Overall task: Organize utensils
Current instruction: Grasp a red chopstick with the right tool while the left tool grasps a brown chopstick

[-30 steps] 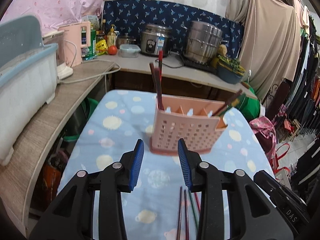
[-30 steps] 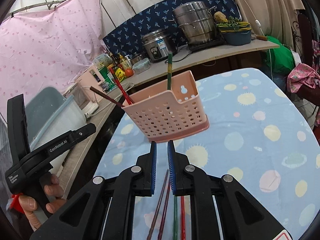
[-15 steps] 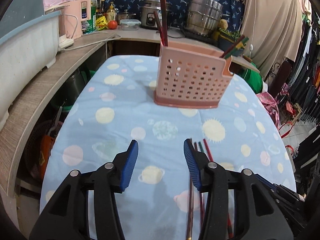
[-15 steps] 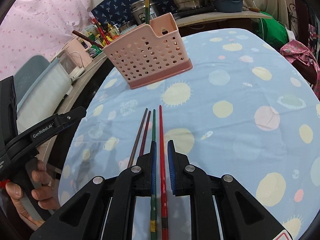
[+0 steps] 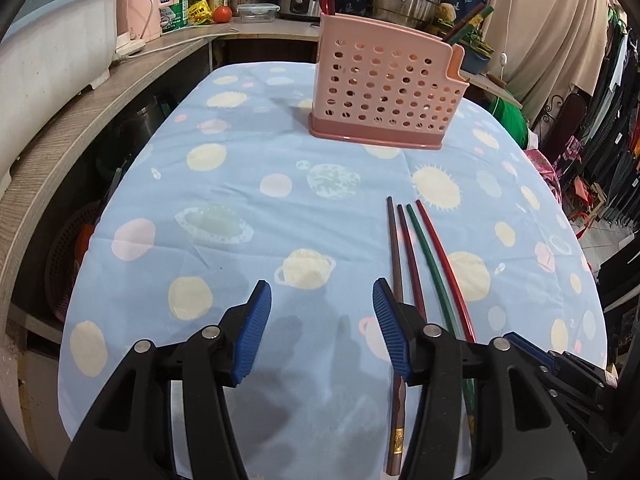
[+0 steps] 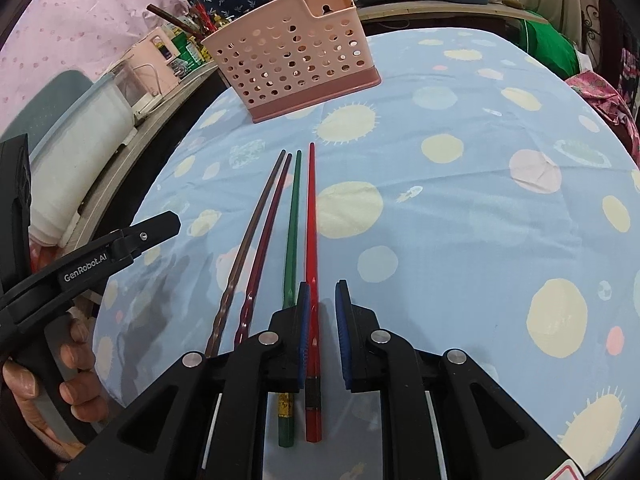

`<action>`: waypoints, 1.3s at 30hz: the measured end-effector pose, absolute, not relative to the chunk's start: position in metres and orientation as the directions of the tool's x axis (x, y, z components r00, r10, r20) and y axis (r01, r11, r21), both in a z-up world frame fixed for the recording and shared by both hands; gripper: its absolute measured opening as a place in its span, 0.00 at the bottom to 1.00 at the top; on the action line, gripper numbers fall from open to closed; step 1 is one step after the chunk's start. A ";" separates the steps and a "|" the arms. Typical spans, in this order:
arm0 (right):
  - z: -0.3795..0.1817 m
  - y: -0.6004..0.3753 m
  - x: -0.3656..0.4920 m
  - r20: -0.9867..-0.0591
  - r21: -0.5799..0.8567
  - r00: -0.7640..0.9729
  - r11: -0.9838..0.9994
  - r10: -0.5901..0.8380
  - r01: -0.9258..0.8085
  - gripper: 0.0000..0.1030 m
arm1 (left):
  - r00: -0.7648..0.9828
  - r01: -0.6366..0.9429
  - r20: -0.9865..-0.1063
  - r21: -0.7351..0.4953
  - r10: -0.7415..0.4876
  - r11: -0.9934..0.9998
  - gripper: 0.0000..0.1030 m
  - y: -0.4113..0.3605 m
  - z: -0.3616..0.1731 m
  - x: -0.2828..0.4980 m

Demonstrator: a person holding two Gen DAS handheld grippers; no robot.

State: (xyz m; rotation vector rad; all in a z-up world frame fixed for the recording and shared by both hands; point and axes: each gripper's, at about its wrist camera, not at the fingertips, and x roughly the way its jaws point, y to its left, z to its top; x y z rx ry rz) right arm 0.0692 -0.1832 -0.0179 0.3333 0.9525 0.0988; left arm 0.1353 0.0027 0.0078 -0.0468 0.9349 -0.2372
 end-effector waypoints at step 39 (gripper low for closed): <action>-0.030 -0.173 0.060 -0.805 0.268 0.560 0.962 0.194 0.053 0.07 | 0.506 0.282 -0.825 -0.119 -0.253 0.952 0.60 -0.024 -0.014 0.103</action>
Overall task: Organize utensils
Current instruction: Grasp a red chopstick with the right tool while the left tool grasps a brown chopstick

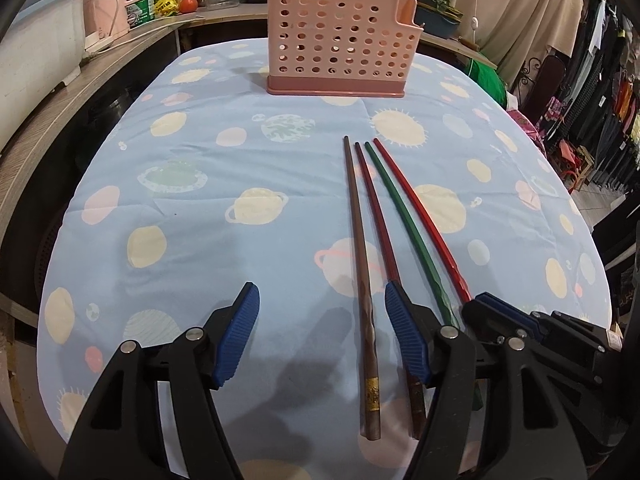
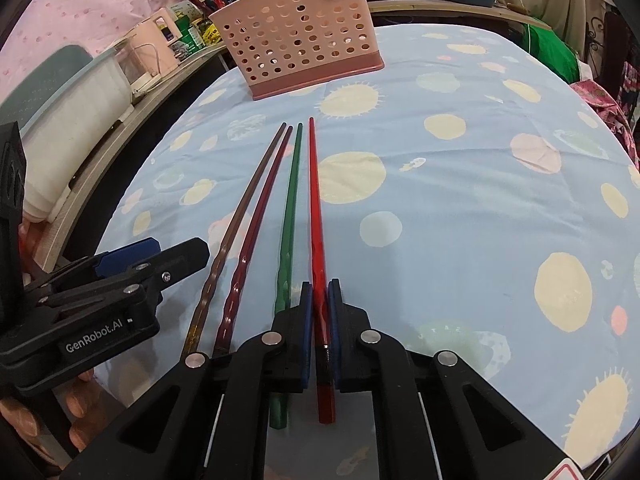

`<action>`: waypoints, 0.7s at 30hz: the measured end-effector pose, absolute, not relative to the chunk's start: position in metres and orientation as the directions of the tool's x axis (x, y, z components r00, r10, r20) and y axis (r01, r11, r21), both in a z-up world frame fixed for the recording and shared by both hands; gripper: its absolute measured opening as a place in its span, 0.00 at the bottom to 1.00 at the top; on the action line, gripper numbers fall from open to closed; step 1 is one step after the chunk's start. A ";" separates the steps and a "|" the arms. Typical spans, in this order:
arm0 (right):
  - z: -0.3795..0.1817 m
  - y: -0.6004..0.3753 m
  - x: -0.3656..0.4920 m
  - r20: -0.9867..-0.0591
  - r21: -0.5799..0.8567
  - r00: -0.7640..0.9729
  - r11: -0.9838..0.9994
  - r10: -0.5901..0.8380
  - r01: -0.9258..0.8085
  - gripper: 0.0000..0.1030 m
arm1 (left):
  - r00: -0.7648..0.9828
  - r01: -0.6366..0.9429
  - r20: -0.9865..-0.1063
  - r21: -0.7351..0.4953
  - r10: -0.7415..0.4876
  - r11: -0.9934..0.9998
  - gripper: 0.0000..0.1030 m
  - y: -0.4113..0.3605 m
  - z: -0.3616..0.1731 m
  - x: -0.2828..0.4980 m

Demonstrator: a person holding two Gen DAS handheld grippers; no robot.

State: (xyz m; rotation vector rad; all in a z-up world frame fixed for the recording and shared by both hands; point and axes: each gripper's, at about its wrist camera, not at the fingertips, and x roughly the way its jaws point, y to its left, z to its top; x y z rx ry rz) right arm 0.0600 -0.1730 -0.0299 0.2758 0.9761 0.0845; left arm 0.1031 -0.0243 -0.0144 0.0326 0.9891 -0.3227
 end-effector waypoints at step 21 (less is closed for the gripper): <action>-0.031 -0.174 0.058 -0.801 0.279 0.565 0.959 0.198 0.058 0.07 | 0.493 0.316 -0.845 -0.048 -0.207 0.948 0.50 -0.032 -0.028 0.088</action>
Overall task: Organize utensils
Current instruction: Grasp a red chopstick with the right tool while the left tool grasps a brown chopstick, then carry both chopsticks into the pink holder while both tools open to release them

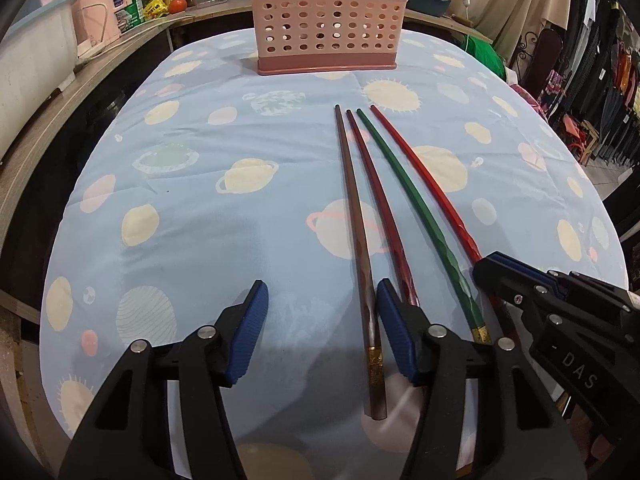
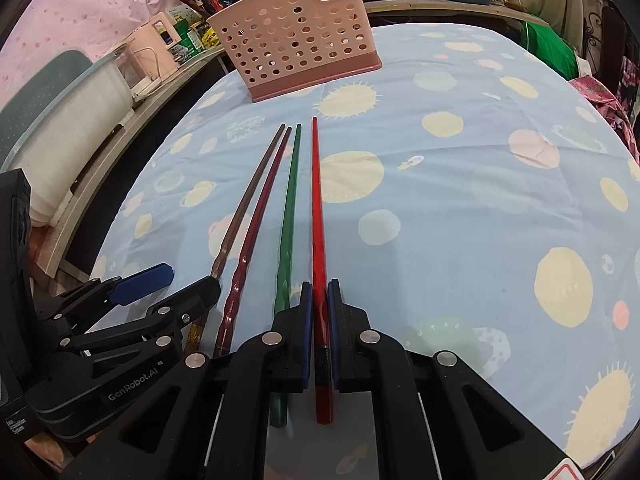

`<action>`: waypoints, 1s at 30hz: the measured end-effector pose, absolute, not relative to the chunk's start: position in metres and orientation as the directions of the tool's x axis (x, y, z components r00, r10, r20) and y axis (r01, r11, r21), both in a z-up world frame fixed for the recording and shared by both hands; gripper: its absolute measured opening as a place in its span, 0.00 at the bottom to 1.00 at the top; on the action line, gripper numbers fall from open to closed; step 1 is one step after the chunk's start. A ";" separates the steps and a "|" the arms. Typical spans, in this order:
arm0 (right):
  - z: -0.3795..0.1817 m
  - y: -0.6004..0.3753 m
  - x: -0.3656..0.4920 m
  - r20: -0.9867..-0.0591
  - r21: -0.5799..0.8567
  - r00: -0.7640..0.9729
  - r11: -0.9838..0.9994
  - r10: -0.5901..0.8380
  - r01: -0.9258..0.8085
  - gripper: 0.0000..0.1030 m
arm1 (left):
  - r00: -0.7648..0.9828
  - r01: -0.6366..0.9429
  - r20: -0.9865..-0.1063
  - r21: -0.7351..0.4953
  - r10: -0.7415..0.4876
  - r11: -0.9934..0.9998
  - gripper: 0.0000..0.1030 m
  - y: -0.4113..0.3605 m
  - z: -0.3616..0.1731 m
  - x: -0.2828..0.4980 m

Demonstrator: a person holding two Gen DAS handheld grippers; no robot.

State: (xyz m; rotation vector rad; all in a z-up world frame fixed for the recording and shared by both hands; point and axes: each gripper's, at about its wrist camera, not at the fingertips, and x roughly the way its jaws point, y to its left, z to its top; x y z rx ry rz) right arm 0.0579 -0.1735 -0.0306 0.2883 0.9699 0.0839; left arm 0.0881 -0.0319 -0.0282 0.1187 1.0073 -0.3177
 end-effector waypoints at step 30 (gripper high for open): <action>0.003 -0.194 0.061 -0.743 0.319 0.641 0.944 0.194 0.085 0.07 | 0.498 0.321 -0.811 -0.156 -0.307 0.934 0.07 -0.026 0.010 0.095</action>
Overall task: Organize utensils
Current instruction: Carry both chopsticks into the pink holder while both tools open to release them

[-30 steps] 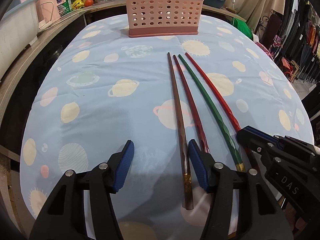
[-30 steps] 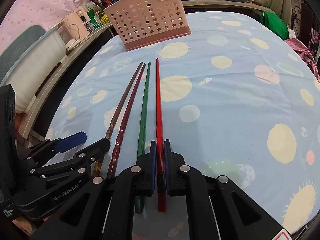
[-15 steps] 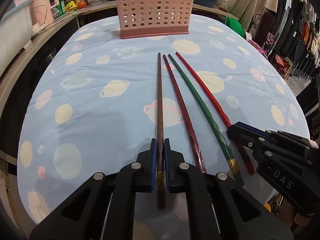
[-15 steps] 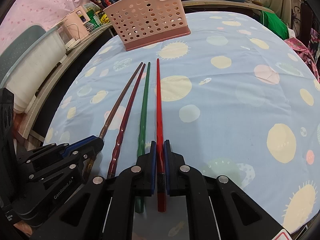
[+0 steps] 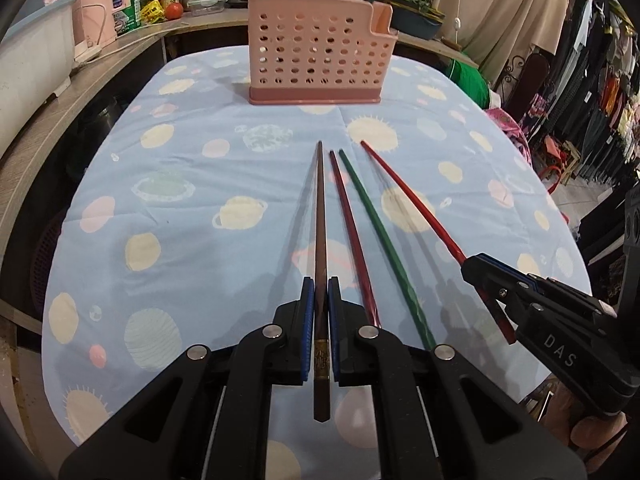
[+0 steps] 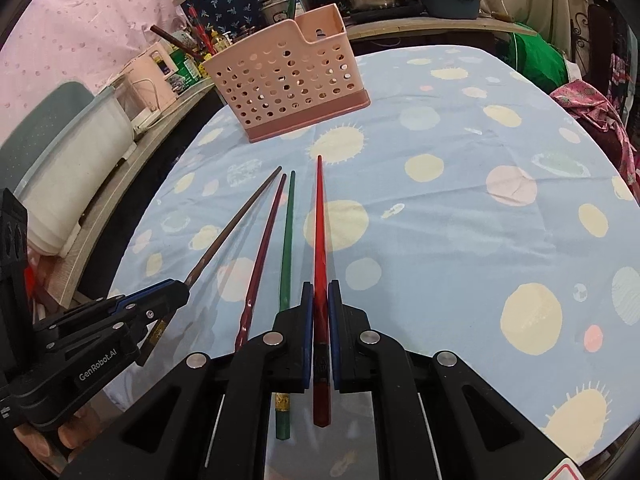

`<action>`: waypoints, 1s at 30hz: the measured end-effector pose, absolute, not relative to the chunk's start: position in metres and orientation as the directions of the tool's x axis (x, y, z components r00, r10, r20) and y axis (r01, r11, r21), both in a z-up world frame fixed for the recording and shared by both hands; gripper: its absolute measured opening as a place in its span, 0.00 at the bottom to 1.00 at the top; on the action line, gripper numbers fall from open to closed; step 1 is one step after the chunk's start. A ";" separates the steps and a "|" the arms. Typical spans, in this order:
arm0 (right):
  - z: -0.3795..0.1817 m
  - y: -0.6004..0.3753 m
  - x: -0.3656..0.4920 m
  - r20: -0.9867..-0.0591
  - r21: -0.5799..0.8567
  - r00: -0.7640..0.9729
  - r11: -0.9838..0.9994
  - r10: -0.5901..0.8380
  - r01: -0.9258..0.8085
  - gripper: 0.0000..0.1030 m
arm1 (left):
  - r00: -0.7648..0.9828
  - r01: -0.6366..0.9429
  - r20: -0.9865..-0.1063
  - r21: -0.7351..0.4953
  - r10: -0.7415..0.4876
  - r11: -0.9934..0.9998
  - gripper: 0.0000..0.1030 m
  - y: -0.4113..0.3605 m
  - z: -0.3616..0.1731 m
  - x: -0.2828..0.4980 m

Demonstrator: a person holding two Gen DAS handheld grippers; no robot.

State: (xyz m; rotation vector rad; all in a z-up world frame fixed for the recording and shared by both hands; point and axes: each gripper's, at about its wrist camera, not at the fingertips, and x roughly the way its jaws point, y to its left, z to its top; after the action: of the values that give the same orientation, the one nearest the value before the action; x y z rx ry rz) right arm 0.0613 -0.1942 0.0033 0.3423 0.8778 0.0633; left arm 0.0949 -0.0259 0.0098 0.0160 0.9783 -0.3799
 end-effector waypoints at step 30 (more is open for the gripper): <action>0.116 -0.245 0.131 -0.529 0.383 0.839 0.918 0.128 0.102 0.07 | 0.714 0.273 -0.620 -0.183 -0.326 0.944 0.06 -0.015 0.140 0.177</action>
State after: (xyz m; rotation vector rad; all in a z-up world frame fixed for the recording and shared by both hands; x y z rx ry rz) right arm 0.1305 -0.2450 0.1164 0.4135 0.5802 0.0142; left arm 0.1773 -0.0147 0.1399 -0.0797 0.7015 -0.3327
